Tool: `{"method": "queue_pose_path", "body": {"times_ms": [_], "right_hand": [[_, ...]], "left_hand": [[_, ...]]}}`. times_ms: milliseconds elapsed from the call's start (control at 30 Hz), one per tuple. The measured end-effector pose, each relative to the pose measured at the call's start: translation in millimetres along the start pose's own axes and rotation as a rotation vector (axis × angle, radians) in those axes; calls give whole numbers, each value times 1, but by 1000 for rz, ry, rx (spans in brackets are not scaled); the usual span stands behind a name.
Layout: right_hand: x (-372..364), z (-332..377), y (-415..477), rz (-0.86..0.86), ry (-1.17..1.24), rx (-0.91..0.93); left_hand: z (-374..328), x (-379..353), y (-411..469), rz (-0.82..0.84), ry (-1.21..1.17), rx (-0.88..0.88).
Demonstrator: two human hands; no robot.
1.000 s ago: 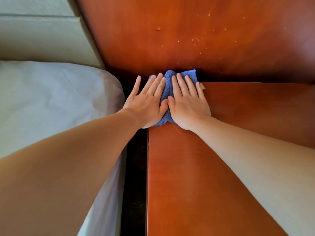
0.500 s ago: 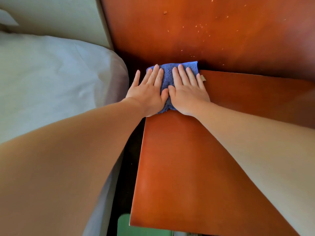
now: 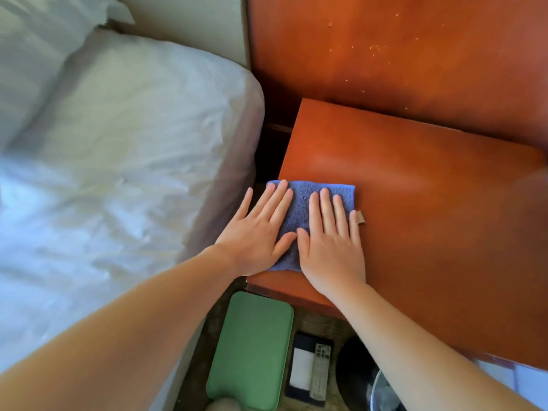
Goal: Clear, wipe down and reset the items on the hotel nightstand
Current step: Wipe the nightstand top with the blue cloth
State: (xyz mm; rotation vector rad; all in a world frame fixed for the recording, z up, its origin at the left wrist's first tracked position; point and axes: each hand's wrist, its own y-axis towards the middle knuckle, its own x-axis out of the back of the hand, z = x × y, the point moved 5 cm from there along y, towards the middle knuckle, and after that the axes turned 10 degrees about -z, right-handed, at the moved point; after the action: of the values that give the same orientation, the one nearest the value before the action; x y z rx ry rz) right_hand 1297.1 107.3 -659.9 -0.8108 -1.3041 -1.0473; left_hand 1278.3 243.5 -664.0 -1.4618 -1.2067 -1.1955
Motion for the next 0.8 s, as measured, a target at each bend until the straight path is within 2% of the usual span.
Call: {"method": "queue_pose_path", "body": {"times_ms": [133, 233, 333, 400, 467, 600, 700, 800], "right_hand": [[4, 7, -32, 52, 30, 13], [14, 6, -40, 104, 180, 19], [35, -8, -45, 23, 403, -188], [44, -21, -49, -50, 444, -358], [45, -31, -50, -55, 477, -492], [45, -37, -44, -8, 519, -640], [50, -30, -40, 16, 573, -688], [53, -21, -36, 34, 591, -675]], "left_hand": [[0, -3, -25, 17, -33, -73], [2, -3, -35, 23, -47, -84], [6, -2, -38, 20, -49, -96], [8, -3, -40, 4, -97, -78], [10, -5, -44, -4, -257, 30], [12, -7, -54, 75, -776, 431], [10, -4, -57, 72, -828, 470], [9, 3, -54, -1, -882, 530]]}}
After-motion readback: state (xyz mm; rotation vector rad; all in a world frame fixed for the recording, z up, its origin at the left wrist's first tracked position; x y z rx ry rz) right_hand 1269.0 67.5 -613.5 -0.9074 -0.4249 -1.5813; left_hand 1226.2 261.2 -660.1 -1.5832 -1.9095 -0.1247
